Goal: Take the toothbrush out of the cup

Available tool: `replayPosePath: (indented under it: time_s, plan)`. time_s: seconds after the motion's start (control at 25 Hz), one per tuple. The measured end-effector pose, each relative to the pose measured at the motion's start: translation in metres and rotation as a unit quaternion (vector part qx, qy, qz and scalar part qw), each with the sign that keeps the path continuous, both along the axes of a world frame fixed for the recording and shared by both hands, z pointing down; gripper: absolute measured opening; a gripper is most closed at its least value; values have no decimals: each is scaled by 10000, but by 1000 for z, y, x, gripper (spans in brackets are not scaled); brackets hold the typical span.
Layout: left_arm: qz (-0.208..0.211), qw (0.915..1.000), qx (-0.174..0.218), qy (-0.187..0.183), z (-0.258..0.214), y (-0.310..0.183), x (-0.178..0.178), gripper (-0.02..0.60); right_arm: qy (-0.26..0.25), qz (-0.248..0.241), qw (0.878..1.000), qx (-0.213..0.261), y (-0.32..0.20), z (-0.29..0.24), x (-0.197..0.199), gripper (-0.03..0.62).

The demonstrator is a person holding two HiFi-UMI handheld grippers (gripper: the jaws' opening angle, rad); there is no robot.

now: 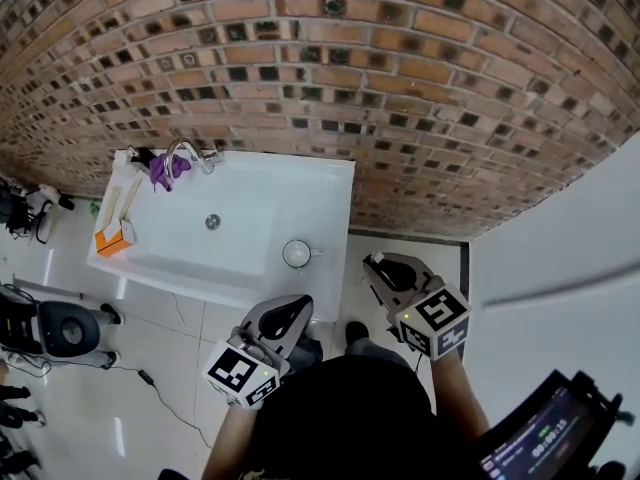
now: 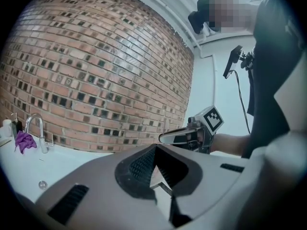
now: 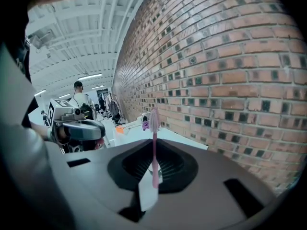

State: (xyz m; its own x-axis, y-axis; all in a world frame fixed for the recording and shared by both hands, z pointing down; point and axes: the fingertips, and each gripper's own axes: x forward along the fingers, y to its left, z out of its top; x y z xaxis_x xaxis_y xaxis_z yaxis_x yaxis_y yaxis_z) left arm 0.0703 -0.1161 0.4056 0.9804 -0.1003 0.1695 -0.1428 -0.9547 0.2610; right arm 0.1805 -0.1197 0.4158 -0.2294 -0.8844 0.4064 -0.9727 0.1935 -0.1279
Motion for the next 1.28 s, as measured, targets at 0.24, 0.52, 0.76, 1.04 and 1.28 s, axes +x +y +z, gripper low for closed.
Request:
replayPosePath:
  time_s: [0.24, 0.52, 0.76, 1.04, 1.28]
  plan:
    - [11, 10000, 7, -1, 2, 2, 2, 0, -33, 49, 10000, -12, 5, 4, 1, 8]
    - [-7, 10000, -16, -12, 3, 4, 2, 0, -49, -35, 10000, -64, 8, 9, -4, 8]
    - [-41, 10000, -29, -5, 3, 3, 0, 0, -37, -114, 9999, -104, 8, 12, -9, 8]
    - [-79, 10000, -29, 19, 4, 5, 0, 0, -5, -162, 9998, -142, 11, 17, -11, 8]
    - [-77, 10000, -39, 31, 5, 6, -1, 0, 176, -304, 9990, -264, 10, 22, -16, 7]
